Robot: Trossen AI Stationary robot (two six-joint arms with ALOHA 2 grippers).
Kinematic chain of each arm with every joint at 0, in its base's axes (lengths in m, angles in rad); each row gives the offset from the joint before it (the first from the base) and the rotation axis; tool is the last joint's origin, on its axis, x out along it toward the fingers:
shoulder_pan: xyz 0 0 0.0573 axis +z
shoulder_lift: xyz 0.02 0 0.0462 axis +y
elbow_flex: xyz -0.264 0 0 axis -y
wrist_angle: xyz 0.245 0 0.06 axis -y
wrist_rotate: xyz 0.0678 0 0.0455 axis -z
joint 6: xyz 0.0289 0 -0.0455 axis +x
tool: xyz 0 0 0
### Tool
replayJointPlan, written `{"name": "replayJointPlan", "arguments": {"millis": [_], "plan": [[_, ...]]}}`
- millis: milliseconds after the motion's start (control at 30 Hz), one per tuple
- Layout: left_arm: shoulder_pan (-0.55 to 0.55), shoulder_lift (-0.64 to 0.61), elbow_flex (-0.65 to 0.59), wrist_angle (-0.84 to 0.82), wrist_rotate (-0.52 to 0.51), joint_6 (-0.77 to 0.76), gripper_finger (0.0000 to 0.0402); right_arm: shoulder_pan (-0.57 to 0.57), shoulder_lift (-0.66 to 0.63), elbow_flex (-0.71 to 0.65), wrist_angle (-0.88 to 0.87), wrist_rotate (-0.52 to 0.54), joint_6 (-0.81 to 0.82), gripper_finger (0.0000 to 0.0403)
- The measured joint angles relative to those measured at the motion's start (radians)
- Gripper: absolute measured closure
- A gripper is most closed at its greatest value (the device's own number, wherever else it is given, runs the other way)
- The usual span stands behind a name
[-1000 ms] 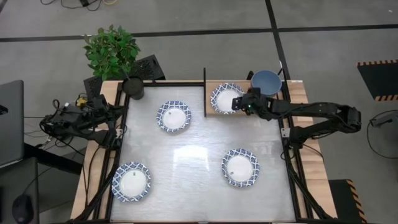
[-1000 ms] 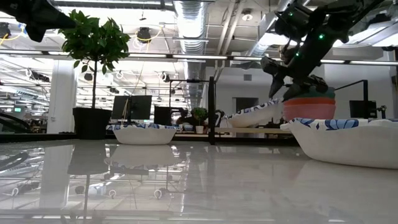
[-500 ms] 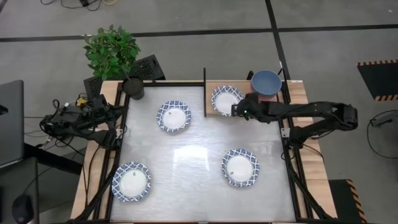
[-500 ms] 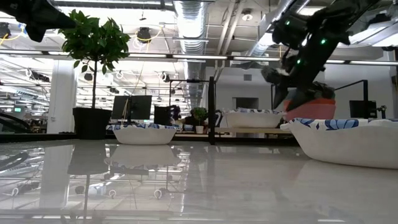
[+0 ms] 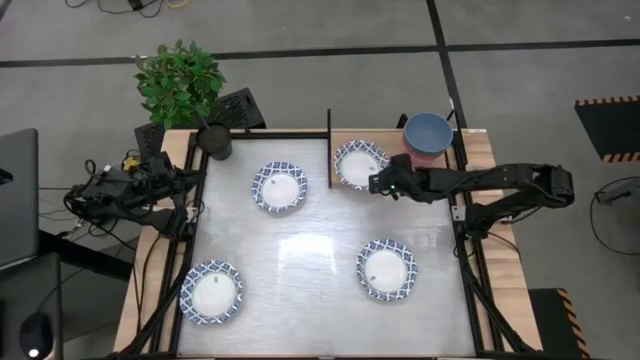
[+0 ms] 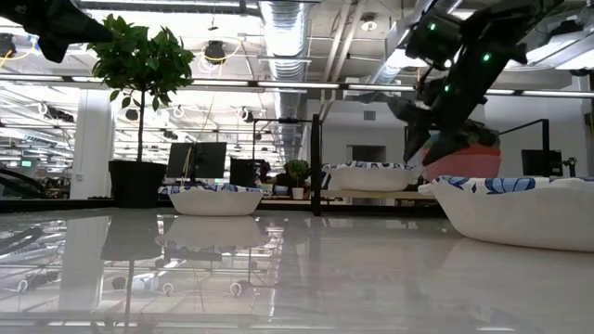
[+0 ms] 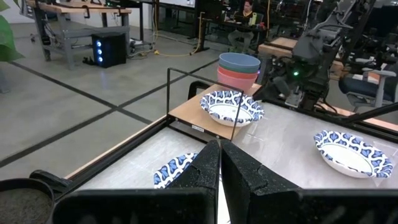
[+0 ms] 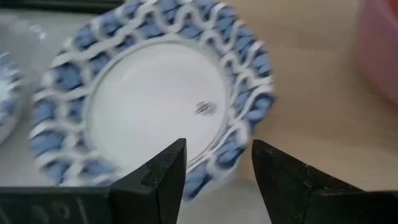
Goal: Place and stack bowls onto a shelf
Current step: Put the top right blue pattern bowl on the shelf
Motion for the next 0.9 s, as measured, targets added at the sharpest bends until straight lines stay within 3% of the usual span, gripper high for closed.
{"name": "replayJointPlan", "arguments": {"millis": [167,400,900], "plan": [[0.000,0.000,0.000,0.000,0.000,0.000,0.0401,0.094,-0.027,0.021,0.006,-0.064,-0.037,0.0202],[0.000,0.000,0.000,0.000,0.000,0.000,0.0401,0.200,0.041,0.043,0.013,-0.069,-0.042,0.0235],[0.000,0.000,0.000,0.000,-0.001,0.000,0.0401,0.087,0.127,0.045,0.101,-0.068,-0.104,0.0265]]}}
